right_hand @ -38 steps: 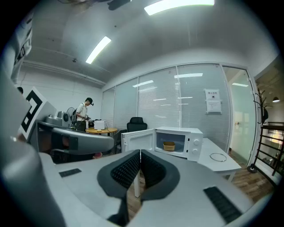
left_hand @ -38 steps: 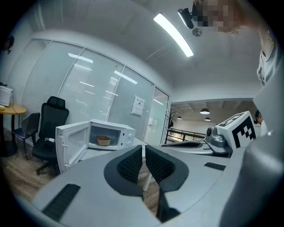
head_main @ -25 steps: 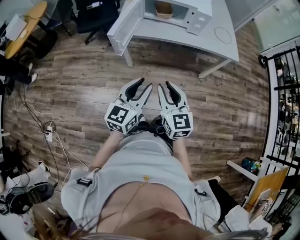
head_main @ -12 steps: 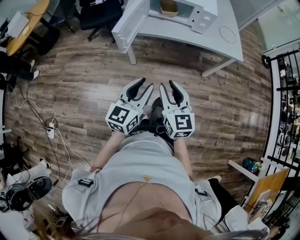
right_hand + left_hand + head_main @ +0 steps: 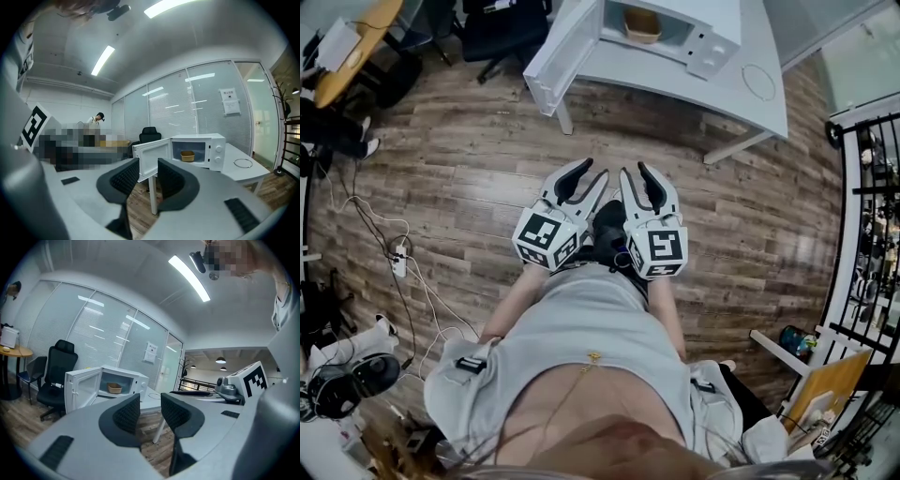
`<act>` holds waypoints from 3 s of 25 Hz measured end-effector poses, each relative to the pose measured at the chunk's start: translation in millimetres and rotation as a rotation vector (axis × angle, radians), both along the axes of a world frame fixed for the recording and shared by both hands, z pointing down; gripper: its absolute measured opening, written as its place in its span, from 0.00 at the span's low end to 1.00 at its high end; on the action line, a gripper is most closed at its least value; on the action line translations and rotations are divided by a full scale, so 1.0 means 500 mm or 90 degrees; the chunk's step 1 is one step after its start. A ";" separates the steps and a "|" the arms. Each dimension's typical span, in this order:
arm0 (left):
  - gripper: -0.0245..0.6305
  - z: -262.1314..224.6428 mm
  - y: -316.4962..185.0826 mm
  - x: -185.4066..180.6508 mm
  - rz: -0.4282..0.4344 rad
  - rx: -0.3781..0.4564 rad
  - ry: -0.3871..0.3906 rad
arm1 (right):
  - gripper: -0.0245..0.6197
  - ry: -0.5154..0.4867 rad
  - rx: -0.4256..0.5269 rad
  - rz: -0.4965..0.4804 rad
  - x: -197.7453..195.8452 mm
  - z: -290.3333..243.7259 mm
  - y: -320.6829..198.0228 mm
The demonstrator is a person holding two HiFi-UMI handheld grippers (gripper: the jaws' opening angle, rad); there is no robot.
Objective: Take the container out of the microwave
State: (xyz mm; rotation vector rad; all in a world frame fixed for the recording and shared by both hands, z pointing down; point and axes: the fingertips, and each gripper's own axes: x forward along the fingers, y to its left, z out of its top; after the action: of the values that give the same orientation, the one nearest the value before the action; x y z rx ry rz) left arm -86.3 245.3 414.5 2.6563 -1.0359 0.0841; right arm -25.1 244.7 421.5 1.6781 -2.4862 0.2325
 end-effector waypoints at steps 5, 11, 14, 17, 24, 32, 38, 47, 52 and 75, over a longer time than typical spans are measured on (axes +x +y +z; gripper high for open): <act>0.25 0.008 -0.037 0.016 0.002 -0.010 -0.007 | 0.24 -0.001 -0.010 -0.005 0.017 0.007 -0.039; 0.25 0.020 -0.080 0.020 -0.005 -0.025 -0.010 | 0.24 0.005 -0.019 -0.022 0.015 0.016 -0.082; 0.25 0.025 -0.103 0.029 -0.004 -0.027 -0.012 | 0.24 -0.006 -0.024 -0.021 0.021 0.021 -0.105; 0.25 0.028 -0.135 0.039 -0.007 -0.026 -0.018 | 0.24 -0.039 -0.028 -0.022 0.031 0.021 -0.137; 0.25 0.014 -0.234 0.065 -0.004 -0.008 -0.007 | 0.30 -0.045 -0.017 -0.042 0.052 0.011 -0.236; 0.25 0.001 -0.318 0.090 -0.008 -0.004 -0.001 | 0.16 -0.050 0.002 -0.050 0.071 -0.011 -0.319; 0.25 -0.002 -0.346 0.101 -0.008 -0.014 0.002 | 0.07 -0.055 0.012 -0.051 0.087 -0.013 -0.358; 0.19 -0.001 -0.381 0.131 -0.030 -0.002 -0.001 | 0.06 -0.009 0.010 -0.036 0.122 -0.002 -0.390; 0.19 -0.004 -0.394 0.151 -0.028 0.000 -0.007 | 0.07 0.016 0.011 -0.053 0.130 -0.006 -0.405; 0.22 0.018 -0.447 0.206 -0.049 -0.021 -0.008 | 0.21 -0.010 -0.011 -0.109 0.192 0.018 -0.453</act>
State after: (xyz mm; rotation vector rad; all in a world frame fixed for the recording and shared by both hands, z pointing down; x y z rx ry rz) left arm 16.5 21.9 423.5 2.5869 -1.1298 0.0999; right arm 70.7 18.0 430.5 1.4518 -2.6126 0.2492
